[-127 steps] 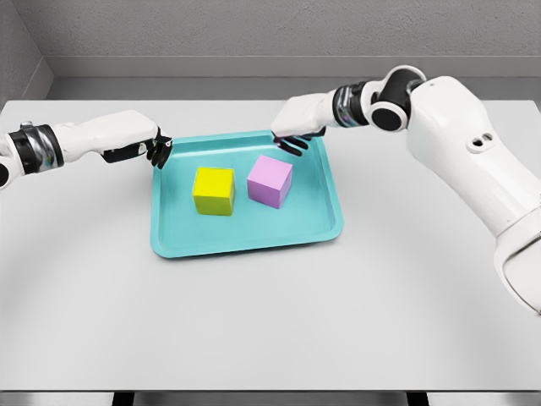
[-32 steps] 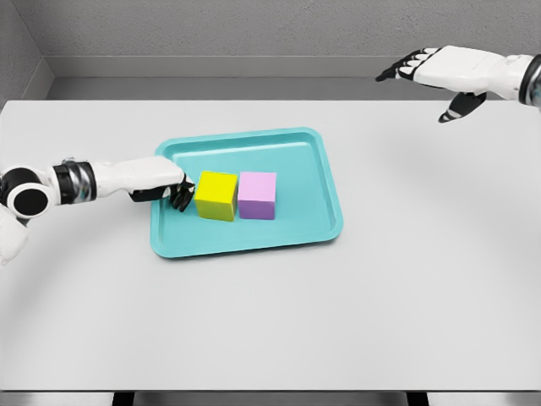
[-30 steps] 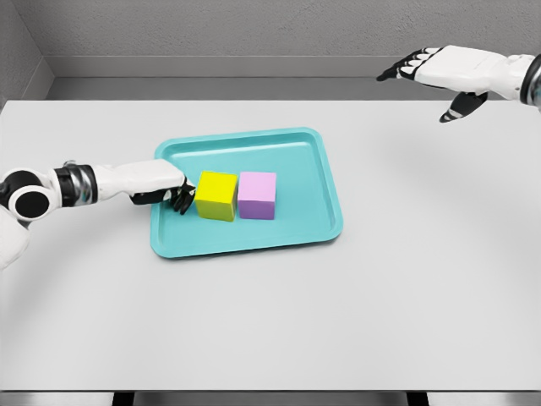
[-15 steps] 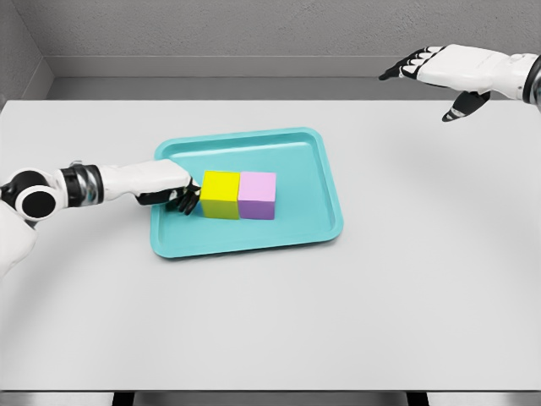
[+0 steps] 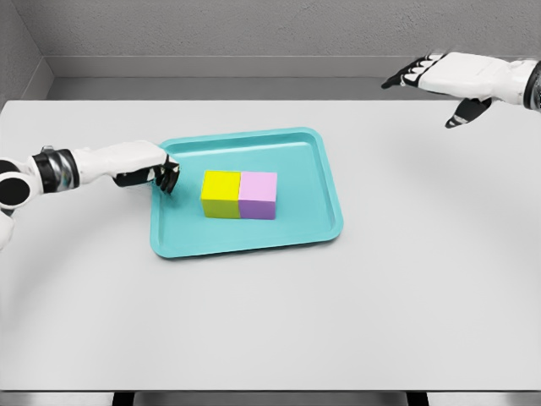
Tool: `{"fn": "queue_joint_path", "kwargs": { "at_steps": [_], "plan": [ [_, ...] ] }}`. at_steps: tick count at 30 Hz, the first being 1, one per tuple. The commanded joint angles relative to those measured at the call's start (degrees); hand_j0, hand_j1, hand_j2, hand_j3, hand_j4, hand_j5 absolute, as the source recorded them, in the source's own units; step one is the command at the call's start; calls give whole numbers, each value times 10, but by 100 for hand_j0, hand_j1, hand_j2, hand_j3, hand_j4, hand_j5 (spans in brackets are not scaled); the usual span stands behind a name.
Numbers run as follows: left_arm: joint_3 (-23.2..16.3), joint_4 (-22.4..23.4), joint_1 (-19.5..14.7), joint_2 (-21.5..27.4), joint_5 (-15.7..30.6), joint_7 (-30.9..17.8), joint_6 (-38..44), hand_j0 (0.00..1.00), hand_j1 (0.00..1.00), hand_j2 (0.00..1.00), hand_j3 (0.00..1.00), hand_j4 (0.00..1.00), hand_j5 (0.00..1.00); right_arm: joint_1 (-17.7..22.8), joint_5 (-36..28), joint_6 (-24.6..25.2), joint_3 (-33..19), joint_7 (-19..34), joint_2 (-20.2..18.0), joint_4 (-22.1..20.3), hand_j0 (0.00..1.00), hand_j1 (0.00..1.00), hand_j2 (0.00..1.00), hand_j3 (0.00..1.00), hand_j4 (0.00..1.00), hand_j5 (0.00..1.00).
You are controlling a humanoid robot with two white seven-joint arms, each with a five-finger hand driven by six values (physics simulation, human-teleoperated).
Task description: Push two cubes
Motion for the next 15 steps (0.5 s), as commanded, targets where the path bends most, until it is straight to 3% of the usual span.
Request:
{"fn": "queue_joint_path", "kwargs": {
  "at_steps": [1, 3, 5, 6, 7, 15],
  "plan": [
    [45, 18, 1, 26, 21, 0, 2, 29, 29, 29, 29, 29, 29, 0, -2, 1, 38, 0, -2, -16, 100, 100, 100, 100, 100, 100],
    [84, 57, 0, 37, 33, 0, 2, 52, 52, 52, 52, 52, 52, -2, -2, 1, 37, 0, -4, -16, 100, 100, 100, 100, 100, 100],
    [96, 90, 2, 34, 38, 0, 2, 100, 100, 100, 100, 100, 100, -4, -2, 1, 36, 0, -12, -16, 100, 100, 100, 100, 100, 100],
    [95, 124, 5, 29, 61, 0, 2, 100, 100, 100, 100, 100, 100, -4, -2, 1, 36, 0, -15, -16, 100, 100, 100, 100, 100, 100],
    [95, 128, 4, 30, 65, 0, 2, 100, 100, 100, 100, 100, 100, -3, -2, 1, 36, 0, -17, -16, 100, 100, 100, 100, 100, 100],
    [95, 128, 6, 29, 69, 0, 2, 100, 100, 100, 100, 100, 100, -3, -3, 1, 36, 0, -22, -18, 100, 100, 100, 100, 100, 100]
  ]
}}
